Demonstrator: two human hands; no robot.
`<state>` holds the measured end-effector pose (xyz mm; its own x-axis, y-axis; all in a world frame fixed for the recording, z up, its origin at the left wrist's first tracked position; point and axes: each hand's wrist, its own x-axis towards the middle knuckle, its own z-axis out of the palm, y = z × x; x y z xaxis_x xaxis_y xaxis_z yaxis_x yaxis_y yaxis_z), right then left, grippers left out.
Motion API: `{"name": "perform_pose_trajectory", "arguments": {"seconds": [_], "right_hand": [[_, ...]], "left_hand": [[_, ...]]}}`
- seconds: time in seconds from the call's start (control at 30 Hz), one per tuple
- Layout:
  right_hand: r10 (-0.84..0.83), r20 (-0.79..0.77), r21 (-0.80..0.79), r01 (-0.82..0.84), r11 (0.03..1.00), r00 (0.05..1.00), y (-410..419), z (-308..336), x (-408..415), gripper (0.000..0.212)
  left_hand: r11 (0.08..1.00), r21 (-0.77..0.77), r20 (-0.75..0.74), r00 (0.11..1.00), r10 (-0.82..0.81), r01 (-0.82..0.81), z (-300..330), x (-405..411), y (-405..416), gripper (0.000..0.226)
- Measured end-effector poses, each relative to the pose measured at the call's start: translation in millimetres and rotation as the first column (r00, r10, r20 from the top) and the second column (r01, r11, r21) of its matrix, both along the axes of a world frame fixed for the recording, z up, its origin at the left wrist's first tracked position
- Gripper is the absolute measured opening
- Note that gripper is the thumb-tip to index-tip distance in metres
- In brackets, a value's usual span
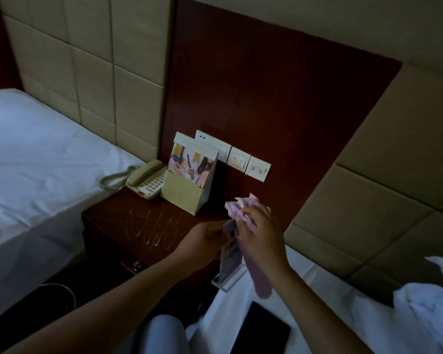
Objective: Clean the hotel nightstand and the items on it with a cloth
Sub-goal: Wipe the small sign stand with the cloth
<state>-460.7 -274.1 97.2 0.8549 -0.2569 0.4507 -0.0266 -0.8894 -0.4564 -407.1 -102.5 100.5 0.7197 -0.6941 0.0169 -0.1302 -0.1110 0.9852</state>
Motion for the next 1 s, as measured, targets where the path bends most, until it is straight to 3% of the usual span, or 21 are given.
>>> {"name": "perform_pose_trajectory", "arguments": {"seconds": [0.13,0.23,0.37,0.5,0.63,0.77,0.87,1.0], "right_hand": [[0.004,0.005,0.046,-0.004,0.999,1.000,-14.7,4.7,4.1,0.030],[-0.111,-0.044,0.184,0.118,0.976,0.993,-20.7,-0.1,4.3,0.016],[-0.050,-0.027,-0.013,0.050,0.999,0.998,3.0,-34.2,-11.4,0.032],[0.023,-0.094,-0.097,-0.032,0.995,0.995,-2.0,-40.0,-8.9,0.033],[-0.124,-0.078,0.123,0.133,0.983,0.989,-19.1,-17.5,7.4,0.025],[0.045,-0.066,0.048,-0.042,0.998,0.997,12.2,-20.3,1.5,0.035],[0.151,-0.135,-0.033,-0.157,0.987,0.979,9.9,-24.5,-0.3,0.025],[-0.021,-0.108,0.203,0.043,0.978,0.994,4.8,-12.9,7.7,0.015]], "left_hand": [[1.000,-0.009,0.003,1.000,-0.024,0.024,-2.3,1.9,-3.8,0.030],[0.992,-0.123,-0.153,0.988,-0.015,-0.004,-5.3,3.5,-7.4,0.028],[0.986,-0.156,-0.213,0.977,0.017,-0.051,-5.6,10.6,-7.0,0.023],[0.990,-0.134,-0.223,0.975,0.009,-0.040,-8.3,12.9,-3.8,0.025],[0.989,-0.144,-0.281,0.959,-0.021,-0.021,-6.8,4.2,-5.8,0.026],[0.987,-0.158,-0.275,0.961,-0.040,-0.005,-2.9,13.1,1.9,0.024],[0.990,-0.141,-0.250,0.966,-0.061,0.026,-6.7,15.5,10.6,0.026],[0.988,-0.156,-0.277,0.959,-0.054,0.010,-7.8,6.0,5.2,0.033]]}}
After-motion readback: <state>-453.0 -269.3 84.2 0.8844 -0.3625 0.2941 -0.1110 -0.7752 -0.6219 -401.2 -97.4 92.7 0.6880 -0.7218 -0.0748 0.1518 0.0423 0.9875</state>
